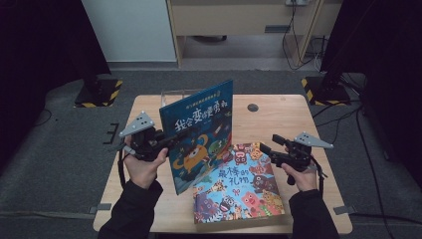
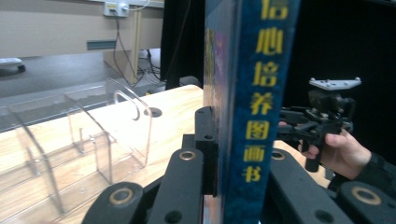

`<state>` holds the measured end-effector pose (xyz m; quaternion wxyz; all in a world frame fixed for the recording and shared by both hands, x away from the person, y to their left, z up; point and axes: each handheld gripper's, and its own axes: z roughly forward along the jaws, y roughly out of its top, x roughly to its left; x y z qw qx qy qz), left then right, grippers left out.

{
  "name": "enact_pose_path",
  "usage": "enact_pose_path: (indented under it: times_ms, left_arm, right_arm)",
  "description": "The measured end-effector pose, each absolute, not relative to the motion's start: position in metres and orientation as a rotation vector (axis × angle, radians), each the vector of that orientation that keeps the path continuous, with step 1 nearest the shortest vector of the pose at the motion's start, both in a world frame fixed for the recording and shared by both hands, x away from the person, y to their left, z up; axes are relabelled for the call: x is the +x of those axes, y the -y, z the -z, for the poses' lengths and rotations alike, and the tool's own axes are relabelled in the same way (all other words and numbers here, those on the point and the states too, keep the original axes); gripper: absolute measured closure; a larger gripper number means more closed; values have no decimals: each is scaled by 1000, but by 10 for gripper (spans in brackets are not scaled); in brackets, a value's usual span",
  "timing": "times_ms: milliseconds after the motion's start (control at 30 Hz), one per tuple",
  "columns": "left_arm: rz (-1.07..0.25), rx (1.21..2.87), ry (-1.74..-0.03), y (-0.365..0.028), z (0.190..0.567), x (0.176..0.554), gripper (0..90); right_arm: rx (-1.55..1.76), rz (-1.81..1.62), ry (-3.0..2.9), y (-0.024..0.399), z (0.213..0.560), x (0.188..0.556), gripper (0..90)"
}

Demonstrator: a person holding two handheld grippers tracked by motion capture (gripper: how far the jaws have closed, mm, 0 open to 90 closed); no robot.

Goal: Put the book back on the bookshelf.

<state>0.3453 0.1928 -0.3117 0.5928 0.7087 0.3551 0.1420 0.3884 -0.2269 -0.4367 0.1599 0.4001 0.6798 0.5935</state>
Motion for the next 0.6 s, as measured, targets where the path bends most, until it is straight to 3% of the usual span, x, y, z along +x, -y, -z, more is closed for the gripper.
enact_pose_path:
  times_ms: [600]
  left_arm:
    - [-449,1558,-933,-238,285,361,829]
  right_arm:
    - [1146,-1649,-1959,227,441,390,282]
